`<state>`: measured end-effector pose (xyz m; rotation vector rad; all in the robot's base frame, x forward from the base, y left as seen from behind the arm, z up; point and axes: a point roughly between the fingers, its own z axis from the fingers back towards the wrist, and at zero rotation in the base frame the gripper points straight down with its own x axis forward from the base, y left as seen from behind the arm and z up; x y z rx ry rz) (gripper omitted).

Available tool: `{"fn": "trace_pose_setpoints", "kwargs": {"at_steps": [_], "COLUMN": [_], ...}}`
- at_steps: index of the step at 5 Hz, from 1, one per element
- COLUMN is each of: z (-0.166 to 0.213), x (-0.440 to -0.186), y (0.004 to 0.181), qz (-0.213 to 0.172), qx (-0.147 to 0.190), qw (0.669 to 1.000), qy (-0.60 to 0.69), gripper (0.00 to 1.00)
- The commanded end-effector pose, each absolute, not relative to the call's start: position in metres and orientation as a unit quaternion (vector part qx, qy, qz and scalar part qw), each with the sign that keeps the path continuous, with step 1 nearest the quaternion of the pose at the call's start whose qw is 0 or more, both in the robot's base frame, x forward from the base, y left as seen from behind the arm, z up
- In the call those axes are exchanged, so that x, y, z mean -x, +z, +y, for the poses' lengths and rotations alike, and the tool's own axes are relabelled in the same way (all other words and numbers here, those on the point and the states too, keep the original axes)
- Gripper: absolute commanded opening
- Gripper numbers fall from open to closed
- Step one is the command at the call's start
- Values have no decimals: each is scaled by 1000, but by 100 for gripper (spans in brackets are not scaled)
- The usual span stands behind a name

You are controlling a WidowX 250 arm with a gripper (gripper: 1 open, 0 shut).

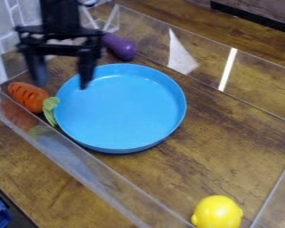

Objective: Move the carrot to the right side

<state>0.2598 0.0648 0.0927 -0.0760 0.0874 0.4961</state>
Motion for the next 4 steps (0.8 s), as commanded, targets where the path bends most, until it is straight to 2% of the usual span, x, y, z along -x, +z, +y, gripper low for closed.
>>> {"fn": "trace_pose_setpoints", "kwargs": {"at_steps": [1, 4], "z": [78, 107], "x": [-268, -284], "y": [103, 77], "qz": [5, -12], "qx": [68, 123], "qw": [946, 877], "qy": [316, 464], "gripper": [100, 100]}}
